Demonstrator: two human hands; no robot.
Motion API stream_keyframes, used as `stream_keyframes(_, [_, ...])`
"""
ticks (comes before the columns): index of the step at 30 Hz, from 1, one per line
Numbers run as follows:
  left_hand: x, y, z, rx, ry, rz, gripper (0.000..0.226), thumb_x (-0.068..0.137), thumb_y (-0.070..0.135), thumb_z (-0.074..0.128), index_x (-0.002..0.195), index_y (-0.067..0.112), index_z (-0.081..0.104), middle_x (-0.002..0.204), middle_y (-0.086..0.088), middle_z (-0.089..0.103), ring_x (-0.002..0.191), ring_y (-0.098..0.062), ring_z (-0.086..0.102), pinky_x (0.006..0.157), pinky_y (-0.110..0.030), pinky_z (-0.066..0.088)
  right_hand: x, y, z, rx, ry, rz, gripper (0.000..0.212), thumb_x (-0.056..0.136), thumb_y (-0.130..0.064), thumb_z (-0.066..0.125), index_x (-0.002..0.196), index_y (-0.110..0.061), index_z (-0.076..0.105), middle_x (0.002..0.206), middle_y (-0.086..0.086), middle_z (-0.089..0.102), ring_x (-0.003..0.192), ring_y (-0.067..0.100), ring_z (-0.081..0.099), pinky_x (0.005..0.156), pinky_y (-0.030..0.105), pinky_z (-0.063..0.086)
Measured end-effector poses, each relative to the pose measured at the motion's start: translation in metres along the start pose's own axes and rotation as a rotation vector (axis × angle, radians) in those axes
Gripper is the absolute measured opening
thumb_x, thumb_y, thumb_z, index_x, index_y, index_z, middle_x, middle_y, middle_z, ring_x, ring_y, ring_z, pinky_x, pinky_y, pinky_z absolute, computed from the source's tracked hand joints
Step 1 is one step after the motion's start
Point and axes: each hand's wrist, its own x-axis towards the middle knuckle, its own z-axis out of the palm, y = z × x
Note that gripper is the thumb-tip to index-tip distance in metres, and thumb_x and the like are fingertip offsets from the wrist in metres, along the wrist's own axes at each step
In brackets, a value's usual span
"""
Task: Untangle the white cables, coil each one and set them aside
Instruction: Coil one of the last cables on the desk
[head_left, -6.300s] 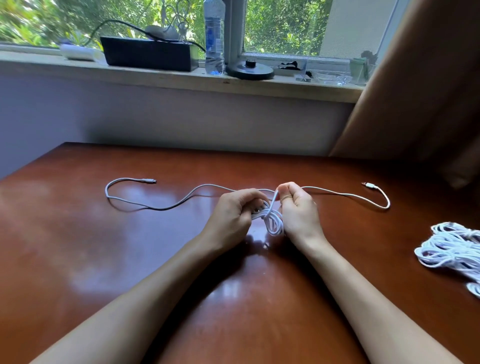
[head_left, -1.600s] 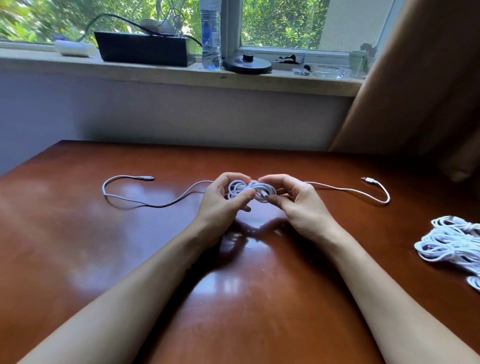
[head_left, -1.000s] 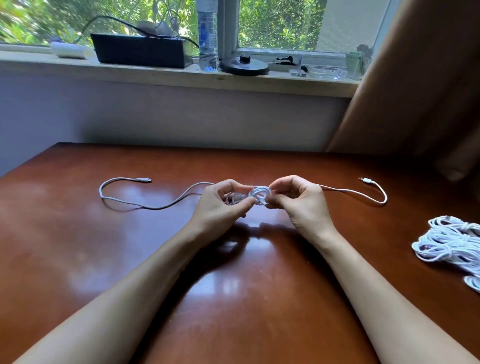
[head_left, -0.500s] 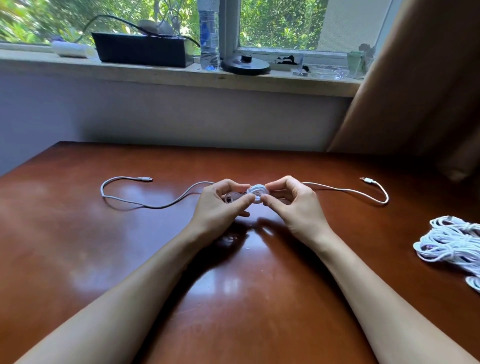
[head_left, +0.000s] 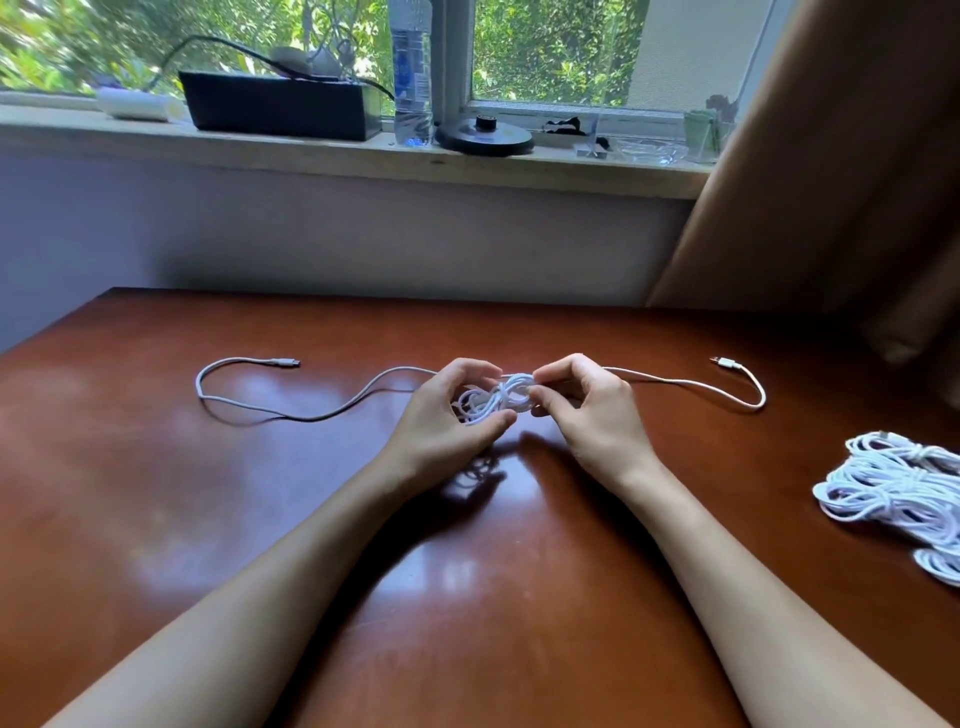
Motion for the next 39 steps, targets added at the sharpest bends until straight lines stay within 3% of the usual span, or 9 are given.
stream_keyframes(5, [0.002,-0.006,0.000,0.103,-0.013,0.121,0.030,0.081,0.015,0.075,0.110,0.018,0.067,0.104,0.003,0.070,0.096,-0.010,0.066,0.086,-0.023,0.050,0.001,0.001,-0.005,-0.118,-0.027,-0.059,0.027,0.089,0.001,0.071,0.112,-0.011,0.073,0.091,0.000,0.072,0.072,0.007,0.071,0.075,0.018,0.056])
stream_keyframes(11, [0.004,-0.008,0.010,0.164,-0.056,0.194,0.030,0.079,0.016,0.079,0.108,0.020,0.072,0.098,0.003,0.069,0.090,-0.013,0.067,0.080,-0.034,0.055,-0.008,0.003,-0.020,-0.231,-0.044,-0.095,0.027,0.089,0.008,0.063,0.107,-0.008,0.076,0.090,0.002,0.071,0.070,0.010,0.070,0.075,0.022,0.057])
stream_keyframes(13, [0.006,-0.007,0.016,0.216,-0.081,0.222,0.028,0.079,0.013,0.081,0.105,0.018,0.073,0.093,0.005,0.066,0.085,-0.009,0.066,0.076,-0.030,0.054,-0.014,0.006,-0.027,-0.237,-0.038,-0.087,0.025,0.089,0.008,0.064,0.105,-0.006,0.076,0.093,0.005,0.072,0.069,0.011,0.070,0.074,0.029,0.059])
stream_keyframes(16, [0.008,0.003,0.031,0.276,-0.133,0.302,0.022,0.081,0.013,0.079,0.102,0.014,0.073,0.090,0.008,0.063,0.083,-0.002,0.061,0.073,-0.016,0.046,-0.022,0.008,-0.042,-0.265,-0.004,-0.071,0.024,0.088,0.010,0.063,0.104,-0.004,0.076,0.094,0.009,0.074,0.068,0.011,0.068,0.070,0.023,0.057])
stream_keyframes(22, [0.009,0.024,0.065,0.334,-0.227,0.414,0.018,0.085,0.022,0.075,0.101,0.014,0.071,0.090,0.005,0.064,0.079,-0.006,0.055,0.072,-0.018,0.043,-0.047,0.016,-0.084,-0.286,0.028,0.012,0.022,0.093,0.007,0.062,0.107,-0.004,0.075,0.098,0.012,0.072,0.067,0.014,0.069,0.070,0.028,0.059])
stream_keyframes(26, [0.007,0.037,0.091,0.292,-0.277,0.428,0.022,0.085,0.017,0.077,0.106,0.013,0.071,0.097,0.003,0.068,0.086,-0.007,0.059,0.074,-0.005,0.039,-0.066,0.018,-0.113,-0.354,0.067,0.010,0.022,0.094,0.000,0.063,0.110,-0.009,0.075,0.102,0.005,0.071,0.077,0.013,0.070,0.078,0.026,0.058])
stream_keyframes(31, [0.003,0.047,0.128,0.248,-0.311,0.404,0.031,0.085,0.021,0.078,0.114,0.018,0.069,0.107,0.005,0.070,0.097,-0.010,0.063,0.082,-0.016,0.045,-0.092,0.020,-0.146,-0.487,0.124,0.014,0.023,0.095,-0.010,0.067,0.117,-0.012,0.074,0.110,0.002,0.072,0.104,0.014,0.065,0.094,0.016,0.045])
stream_keyframes(34, [0.002,0.053,0.149,0.220,-0.326,0.412,0.035,0.083,0.023,0.081,0.115,0.017,0.068,0.101,0.006,0.063,0.088,-0.003,0.058,0.076,-0.005,0.040,-0.106,0.020,-0.168,-0.513,0.145,0.055,0.026,0.095,-0.016,0.068,0.121,-0.015,0.070,0.114,-0.002,0.072,0.106,0.013,0.066,0.096,0.027,0.049])
stream_keyframes(39, [-0.002,0.067,0.178,0.207,-0.381,0.461,0.022,0.083,0.025,0.079,0.102,0.021,0.068,0.094,0.008,0.061,0.083,-0.004,0.059,0.073,-0.019,0.046,-0.132,0.024,-0.200,-0.615,0.156,0.104,0.016,0.094,-0.025,0.069,0.111,-0.023,0.069,0.105,-0.006,0.071,0.099,0.014,0.065,0.090,0.034,0.052])
